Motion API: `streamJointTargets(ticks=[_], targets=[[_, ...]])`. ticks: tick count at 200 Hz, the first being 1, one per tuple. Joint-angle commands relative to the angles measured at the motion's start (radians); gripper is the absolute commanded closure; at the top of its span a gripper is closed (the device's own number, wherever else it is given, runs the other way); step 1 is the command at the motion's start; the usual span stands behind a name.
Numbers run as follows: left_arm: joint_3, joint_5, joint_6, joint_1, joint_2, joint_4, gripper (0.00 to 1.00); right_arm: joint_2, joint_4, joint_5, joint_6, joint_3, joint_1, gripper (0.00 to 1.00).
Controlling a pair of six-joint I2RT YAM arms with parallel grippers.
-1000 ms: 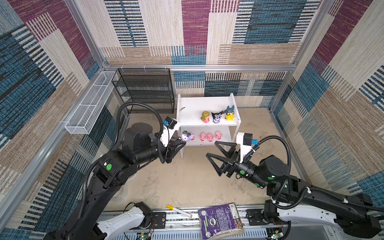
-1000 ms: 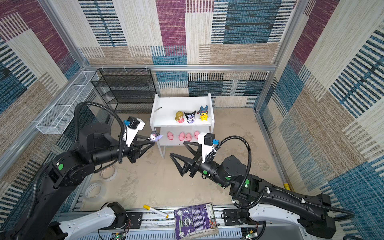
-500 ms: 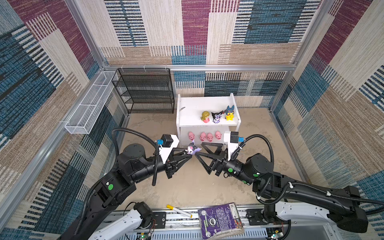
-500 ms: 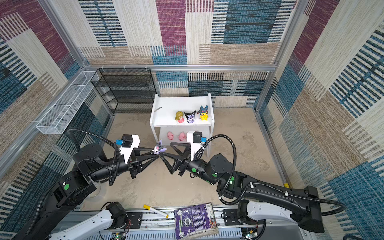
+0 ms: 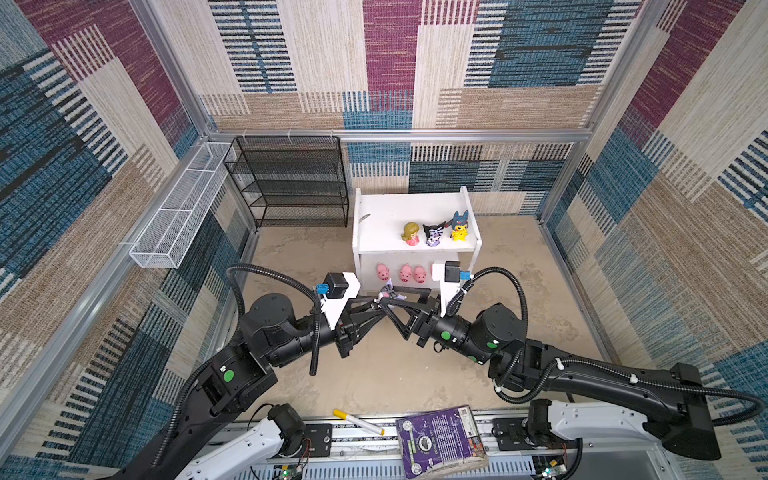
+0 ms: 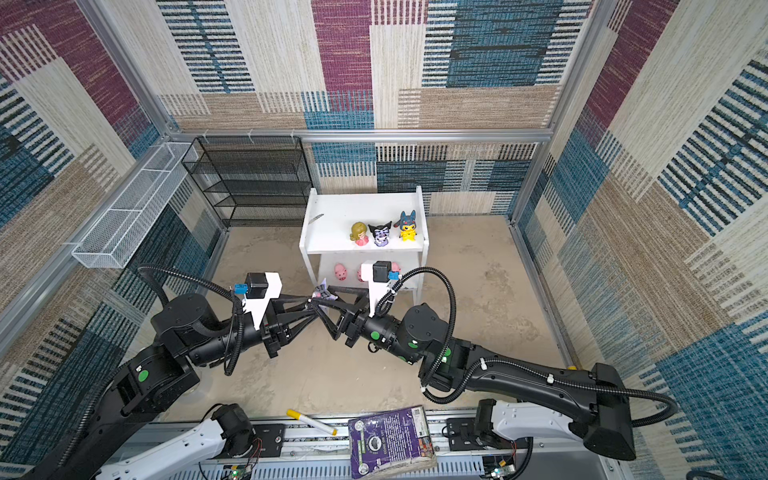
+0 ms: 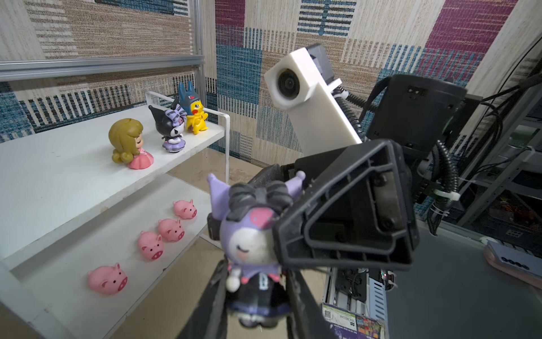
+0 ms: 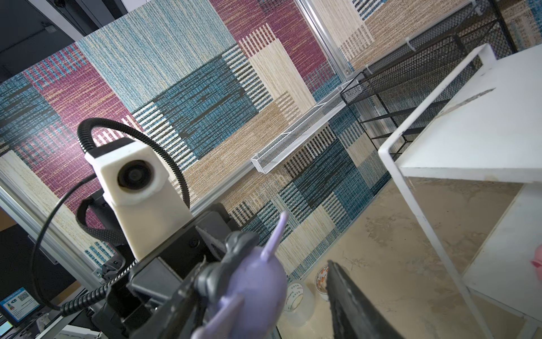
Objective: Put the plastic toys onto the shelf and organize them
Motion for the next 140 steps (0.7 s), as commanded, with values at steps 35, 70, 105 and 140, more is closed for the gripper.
streamJointTargets(ticks=[35,70,105,140], targets=[[-0.011,-0.007,-0.011,-0.013,0.009,0.1,0.74,0.02,0.077,-0.034,0.009,-0.003,-0.011,0.57],[-0.011,0.012,-0.009,-0.017,0.024,0.099,0.72,0.02,0.061,-0.036,-0.021,0.011,-0.014,0.64],[0.032,0.059,0.012,-0.018,0.034,0.038,0.5,0.003,0.007,-0.048,-0.084,0.019,-0.021,0.71],[0.17,0.175,0.116,-0.017,0.067,-0.223,0.34,-0.059,-0.055,-0.166,-0.237,-0.012,-0.034,0.72]])
